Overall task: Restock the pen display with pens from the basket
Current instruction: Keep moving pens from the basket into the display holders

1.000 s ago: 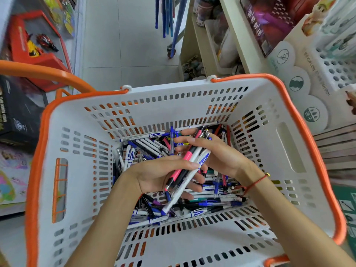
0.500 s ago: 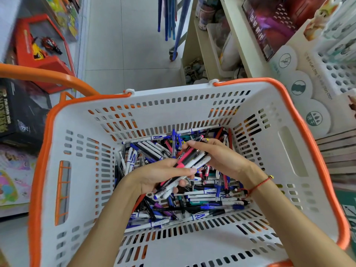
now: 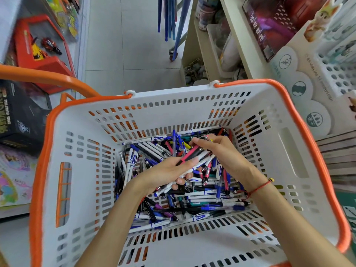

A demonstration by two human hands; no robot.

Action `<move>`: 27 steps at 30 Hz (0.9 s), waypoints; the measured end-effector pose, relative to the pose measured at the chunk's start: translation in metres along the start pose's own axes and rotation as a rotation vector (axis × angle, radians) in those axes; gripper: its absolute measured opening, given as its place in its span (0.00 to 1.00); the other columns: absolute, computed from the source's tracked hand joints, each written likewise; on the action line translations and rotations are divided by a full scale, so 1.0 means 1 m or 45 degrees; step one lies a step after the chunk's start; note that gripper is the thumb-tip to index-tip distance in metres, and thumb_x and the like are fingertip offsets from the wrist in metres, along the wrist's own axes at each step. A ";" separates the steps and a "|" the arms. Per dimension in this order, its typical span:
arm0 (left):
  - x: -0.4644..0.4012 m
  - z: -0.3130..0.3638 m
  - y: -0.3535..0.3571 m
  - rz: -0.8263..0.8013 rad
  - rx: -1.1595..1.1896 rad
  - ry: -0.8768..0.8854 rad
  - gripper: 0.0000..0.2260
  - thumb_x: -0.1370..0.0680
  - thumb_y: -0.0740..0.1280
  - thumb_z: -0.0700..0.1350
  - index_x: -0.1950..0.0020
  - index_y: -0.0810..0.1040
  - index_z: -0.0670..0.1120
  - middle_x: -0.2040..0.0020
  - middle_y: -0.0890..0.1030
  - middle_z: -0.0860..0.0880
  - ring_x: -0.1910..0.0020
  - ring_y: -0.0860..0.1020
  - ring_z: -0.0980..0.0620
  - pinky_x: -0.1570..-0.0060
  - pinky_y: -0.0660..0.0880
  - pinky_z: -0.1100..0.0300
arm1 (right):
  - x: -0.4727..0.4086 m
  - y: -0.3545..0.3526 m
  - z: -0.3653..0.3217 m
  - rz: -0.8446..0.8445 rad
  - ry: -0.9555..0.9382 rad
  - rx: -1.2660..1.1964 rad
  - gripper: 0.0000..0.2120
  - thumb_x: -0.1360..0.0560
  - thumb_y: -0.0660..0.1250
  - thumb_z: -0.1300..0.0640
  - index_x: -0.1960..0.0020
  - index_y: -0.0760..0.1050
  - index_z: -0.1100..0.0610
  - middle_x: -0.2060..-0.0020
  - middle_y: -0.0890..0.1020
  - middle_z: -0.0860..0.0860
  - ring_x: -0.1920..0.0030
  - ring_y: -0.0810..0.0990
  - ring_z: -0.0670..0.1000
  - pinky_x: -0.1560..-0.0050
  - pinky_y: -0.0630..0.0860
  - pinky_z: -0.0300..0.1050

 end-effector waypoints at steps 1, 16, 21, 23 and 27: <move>0.000 -0.001 -0.002 -0.006 -0.005 0.002 0.18 0.23 0.64 0.59 0.41 0.75 0.48 0.67 0.71 0.56 0.72 0.65 0.59 0.71 0.64 0.67 | 0.000 0.000 0.001 0.034 -0.024 -0.013 0.24 0.25 0.70 0.48 0.47 0.78 0.72 0.50 0.83 0.58 0.45 0.80 0.49 0.31 0.66 0.51; -0.005 -0.002 -0.020 0.470 0.726 0.203 0.10 0.18 0.61 0.44 0.42 0.76 0.40 0.57 0.83 0.47 0.63 0.82 0.54 0.61 0.82 0.58 | 0.008 0.011 -0.007 0.097 -0.082 -0.415 0.07 0.27 0.71 0.59 0.54 0.76 0.61 0.56 0.86 0.58 0.60 0.84 0.50 0.62 0.79 0.34; -0.005 -0.002 -0.018 0.457 0.802 0.139 0.09 0.18 0.61 0.41 0.41 0.76 0.39 0.51 0.82 0.43 0.56 0.82 0.51 0.60 0.80 0.59 | 0.014 0.026 -0.005 0.000 -0.093 -0.214 0.08 0.25 0.71 0.62 0.49 0.74 0.61 0.60 0.86 0.55 0.62 0.85 0.52 0.59 0.80 0.40; -0.006 -0.004 -0.018 0.486 0.866 0.101 0.13 0.18 0.61 0.41 0.36 0.74 0.38 0.50 0.78 0.42 0.57 0.79 0.49 0.57 0.78 0.55 | 0.015 0.027 -0.003 0.070 -0.159 -0.058 0.06 0.25 0.71 0.62 0.51 0.75 0.61 0.63 0.86 0.53 0.64 0.85 0.50 0.57 0.81 0.44; -0.005 -0.006 -0.018 0.488 0.946 0.046 0.14 0.21 0.59 0.40 0.37 0.71 0.37 0.49 0.73 0.39 0.57 0.76 0.47 0.58 0.75 0.53 | 0.019 0.033 0.003 0.112 -0.276 0.324 0.06 0.24 0.70 0.58 0.48 0.77 0.55 0.64 0.86 0.50 0.64 0.85 0.49 0.55 0.83 0.53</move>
Point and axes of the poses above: each hand's wrist, its own x-axis away from the middle knuckle, its own y-axis out of the palm, z = x × y, the point moved 1 cm from there along -x, towards the middle knuckle
